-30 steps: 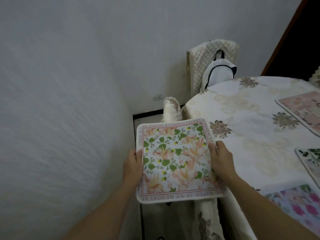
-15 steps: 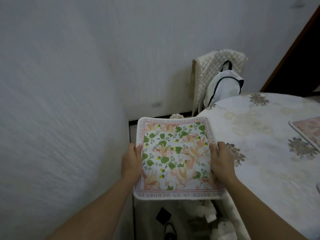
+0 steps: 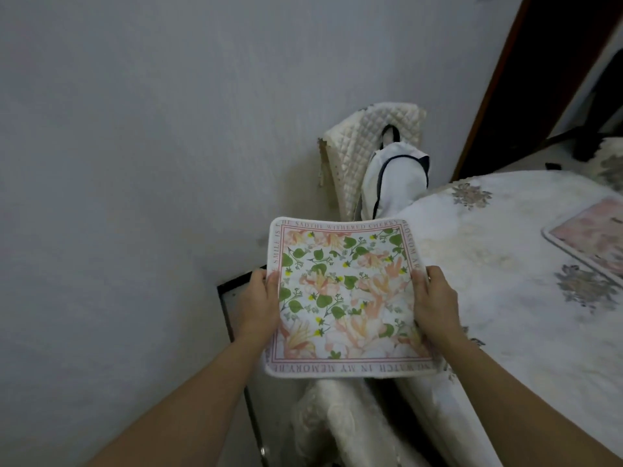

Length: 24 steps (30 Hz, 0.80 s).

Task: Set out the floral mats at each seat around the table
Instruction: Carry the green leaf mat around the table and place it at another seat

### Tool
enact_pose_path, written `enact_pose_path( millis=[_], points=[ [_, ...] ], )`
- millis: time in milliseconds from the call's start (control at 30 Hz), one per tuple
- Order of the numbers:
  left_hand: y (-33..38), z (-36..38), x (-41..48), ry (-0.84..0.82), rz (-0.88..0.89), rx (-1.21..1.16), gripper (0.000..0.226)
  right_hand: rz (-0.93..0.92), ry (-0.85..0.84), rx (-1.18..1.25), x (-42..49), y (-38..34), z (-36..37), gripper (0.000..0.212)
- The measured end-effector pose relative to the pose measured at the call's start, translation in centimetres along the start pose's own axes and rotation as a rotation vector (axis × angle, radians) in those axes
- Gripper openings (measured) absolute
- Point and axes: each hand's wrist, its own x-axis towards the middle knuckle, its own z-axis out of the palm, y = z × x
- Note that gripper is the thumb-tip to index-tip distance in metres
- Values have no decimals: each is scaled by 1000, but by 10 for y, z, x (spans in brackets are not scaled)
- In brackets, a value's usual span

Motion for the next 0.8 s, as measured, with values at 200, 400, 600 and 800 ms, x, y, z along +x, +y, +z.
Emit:
enact_pose_path(
  millis=[200, 400, 600, 800],
  points=[
    [42, 40, 42, -176, 79, 15, 30, 117, 153, 19, 15, 11, -30, 30],
    [81, 100, 54, -349, 225, 37, 31, 264, 340, -2, 2, 45, -68, 29],
    [117, 166, 50, -537, 401, 13, 27, 440, 523, -3, -26, 70, -101, 29],
    [137, 216, 43, -780, 528, -10, 27, 576, 712, -36, -60, 86, -111, 29]
  ],
)
